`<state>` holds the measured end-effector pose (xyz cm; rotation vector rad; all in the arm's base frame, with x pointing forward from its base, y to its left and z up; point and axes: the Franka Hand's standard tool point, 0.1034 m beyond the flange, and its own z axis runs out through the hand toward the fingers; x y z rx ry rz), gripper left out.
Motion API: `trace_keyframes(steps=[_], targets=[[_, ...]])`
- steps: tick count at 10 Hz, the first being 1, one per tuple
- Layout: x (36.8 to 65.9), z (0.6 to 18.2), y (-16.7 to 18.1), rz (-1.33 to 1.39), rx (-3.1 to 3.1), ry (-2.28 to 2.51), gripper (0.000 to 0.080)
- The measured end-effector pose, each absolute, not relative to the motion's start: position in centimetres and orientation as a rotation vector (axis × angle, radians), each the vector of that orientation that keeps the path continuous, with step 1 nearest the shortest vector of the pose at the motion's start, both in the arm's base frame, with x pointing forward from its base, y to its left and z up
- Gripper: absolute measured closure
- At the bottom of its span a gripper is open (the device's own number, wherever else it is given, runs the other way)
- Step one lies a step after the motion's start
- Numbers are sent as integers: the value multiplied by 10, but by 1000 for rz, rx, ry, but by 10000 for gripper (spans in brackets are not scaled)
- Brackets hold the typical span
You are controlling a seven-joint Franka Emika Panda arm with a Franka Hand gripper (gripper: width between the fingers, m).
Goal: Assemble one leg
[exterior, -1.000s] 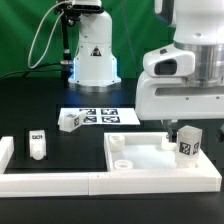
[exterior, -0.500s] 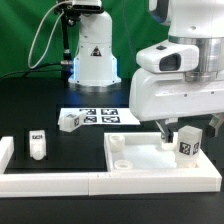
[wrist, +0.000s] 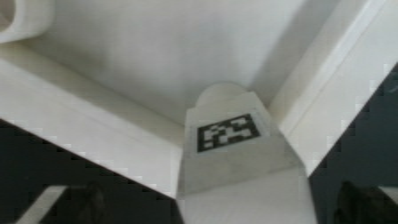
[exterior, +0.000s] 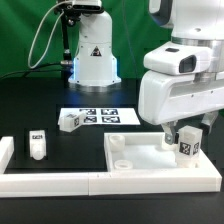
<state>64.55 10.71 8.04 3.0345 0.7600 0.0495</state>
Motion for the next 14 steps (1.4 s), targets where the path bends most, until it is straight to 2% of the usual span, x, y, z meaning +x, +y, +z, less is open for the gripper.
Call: trace_keyframes(steps=[4, 5, 6, 7, 11, 14], targets=[[645, 80, 106, 49, 3056, 676, 151], [645, 80, 106, 50, 3078, 572, 270], [645, 80, 106, 50, 3091, 498, 454], [645, 80, 106, 51, 3108, 391, 514], [646, 80, 110, 71, 3133, -172, 514], [645, 80, 109, 69, 3024, -876, 514]])
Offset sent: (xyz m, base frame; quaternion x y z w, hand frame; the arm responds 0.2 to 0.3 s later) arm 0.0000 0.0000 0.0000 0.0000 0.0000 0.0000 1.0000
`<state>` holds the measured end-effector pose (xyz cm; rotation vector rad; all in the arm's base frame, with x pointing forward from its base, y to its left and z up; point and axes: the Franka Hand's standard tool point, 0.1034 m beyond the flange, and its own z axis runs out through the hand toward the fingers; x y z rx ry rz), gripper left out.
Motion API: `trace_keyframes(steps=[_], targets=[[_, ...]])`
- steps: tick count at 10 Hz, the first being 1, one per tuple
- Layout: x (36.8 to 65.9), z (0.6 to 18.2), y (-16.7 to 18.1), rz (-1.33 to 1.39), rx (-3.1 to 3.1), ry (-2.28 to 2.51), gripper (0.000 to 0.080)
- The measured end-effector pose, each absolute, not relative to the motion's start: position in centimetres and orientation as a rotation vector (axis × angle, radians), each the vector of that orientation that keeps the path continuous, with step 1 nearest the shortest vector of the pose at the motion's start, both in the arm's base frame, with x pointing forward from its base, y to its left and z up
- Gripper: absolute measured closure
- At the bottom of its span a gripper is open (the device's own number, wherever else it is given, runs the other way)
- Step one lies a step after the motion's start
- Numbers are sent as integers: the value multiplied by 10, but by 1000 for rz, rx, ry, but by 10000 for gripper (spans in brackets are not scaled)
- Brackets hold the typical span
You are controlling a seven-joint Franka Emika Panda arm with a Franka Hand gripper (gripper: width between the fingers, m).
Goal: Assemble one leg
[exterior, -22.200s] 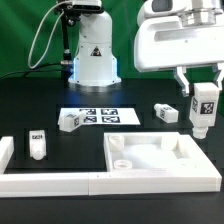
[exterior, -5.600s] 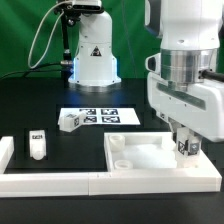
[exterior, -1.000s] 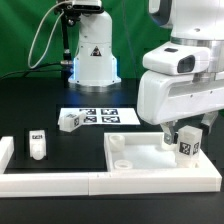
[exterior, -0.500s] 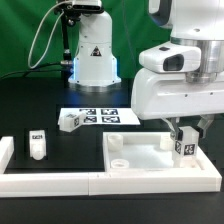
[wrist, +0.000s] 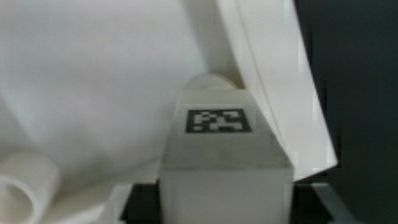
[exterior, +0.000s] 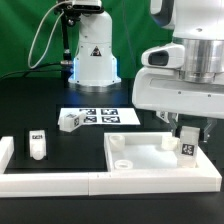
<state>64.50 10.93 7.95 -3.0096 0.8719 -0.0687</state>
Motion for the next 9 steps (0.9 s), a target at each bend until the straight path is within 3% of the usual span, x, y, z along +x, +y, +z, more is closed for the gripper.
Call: trace_keyframes(steps=[3, 9], targets=[[643, 79, 106, -56, -2708, 1457, 512], [641, 78, 102, 50, -2160, 2125, 512]])
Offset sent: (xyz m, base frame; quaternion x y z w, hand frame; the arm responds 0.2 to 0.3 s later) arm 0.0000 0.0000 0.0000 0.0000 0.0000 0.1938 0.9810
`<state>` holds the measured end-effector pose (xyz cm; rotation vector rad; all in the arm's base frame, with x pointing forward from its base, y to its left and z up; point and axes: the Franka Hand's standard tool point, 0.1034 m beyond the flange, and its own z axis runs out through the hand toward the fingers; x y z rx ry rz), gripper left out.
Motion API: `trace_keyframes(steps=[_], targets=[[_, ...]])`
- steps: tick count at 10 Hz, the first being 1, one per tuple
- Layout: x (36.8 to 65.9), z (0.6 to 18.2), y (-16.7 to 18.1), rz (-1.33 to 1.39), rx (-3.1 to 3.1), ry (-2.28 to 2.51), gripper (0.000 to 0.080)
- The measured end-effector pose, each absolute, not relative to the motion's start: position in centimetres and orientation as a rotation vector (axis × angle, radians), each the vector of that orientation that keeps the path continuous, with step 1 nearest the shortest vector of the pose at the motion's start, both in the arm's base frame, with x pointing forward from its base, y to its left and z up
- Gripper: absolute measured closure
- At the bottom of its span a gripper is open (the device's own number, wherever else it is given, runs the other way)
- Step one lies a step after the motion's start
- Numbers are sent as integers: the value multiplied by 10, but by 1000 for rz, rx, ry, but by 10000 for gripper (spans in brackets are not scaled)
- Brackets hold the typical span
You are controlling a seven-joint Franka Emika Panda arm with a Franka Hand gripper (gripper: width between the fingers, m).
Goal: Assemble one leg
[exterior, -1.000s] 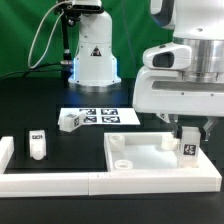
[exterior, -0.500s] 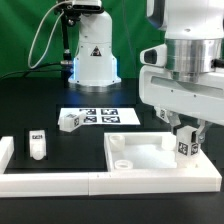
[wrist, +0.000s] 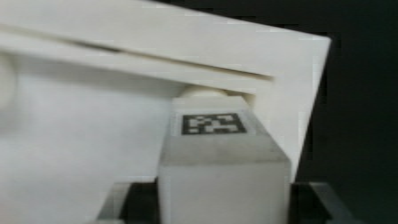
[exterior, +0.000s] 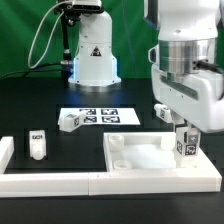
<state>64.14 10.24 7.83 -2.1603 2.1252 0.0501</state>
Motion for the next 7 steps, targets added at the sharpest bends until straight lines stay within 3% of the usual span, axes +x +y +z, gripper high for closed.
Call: trace_keyframes(steps=[3, 7], targets=[[642, 79, 106, 134, -1640, 2506, 512], [641, 78, 104, 120, -1633, 2521, 510]])
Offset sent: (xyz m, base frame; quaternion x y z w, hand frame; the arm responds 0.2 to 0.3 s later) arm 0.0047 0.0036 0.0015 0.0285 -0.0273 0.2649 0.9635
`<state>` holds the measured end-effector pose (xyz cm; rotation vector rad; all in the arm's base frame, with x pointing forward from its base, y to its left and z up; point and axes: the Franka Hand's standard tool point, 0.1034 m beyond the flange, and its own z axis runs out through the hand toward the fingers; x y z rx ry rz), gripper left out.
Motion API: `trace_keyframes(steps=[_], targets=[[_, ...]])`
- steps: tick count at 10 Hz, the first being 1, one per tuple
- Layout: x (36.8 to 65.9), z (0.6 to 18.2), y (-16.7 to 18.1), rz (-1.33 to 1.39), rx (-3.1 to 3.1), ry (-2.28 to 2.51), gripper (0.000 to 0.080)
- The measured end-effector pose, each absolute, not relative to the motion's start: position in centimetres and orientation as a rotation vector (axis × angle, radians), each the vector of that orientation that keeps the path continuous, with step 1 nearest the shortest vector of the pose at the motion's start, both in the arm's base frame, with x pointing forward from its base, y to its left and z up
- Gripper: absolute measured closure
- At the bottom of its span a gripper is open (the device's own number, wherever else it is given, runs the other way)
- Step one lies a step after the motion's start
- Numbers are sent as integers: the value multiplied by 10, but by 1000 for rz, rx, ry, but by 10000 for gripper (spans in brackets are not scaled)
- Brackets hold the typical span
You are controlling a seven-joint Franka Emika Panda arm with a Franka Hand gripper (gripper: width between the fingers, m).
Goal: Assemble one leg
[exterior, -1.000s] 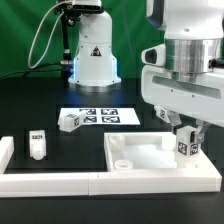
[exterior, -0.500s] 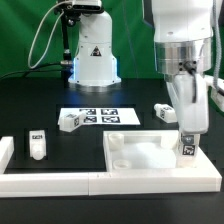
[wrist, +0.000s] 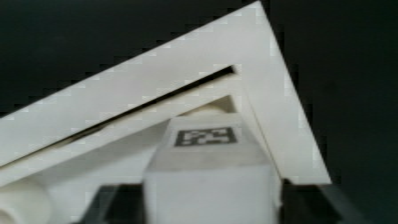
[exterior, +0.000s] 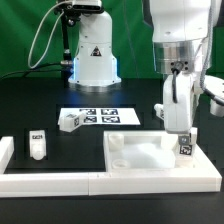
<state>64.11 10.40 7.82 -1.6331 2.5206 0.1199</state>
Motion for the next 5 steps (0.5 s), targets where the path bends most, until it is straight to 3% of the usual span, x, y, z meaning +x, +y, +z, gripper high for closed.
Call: trace_keyframes(steps=[1, 2, 3, 4, 5], targets=[[641, 79, 105, 119, -1637, 2518, 290], [644, 87, 109, 117, -1646, 2498, 290], [649, 107, 114, 108, -1649, 2461, 174], [655, 131, 116, 96, -1646, 2420, 157], [656, 139, 116, 92, -1643, 2408, 152]])
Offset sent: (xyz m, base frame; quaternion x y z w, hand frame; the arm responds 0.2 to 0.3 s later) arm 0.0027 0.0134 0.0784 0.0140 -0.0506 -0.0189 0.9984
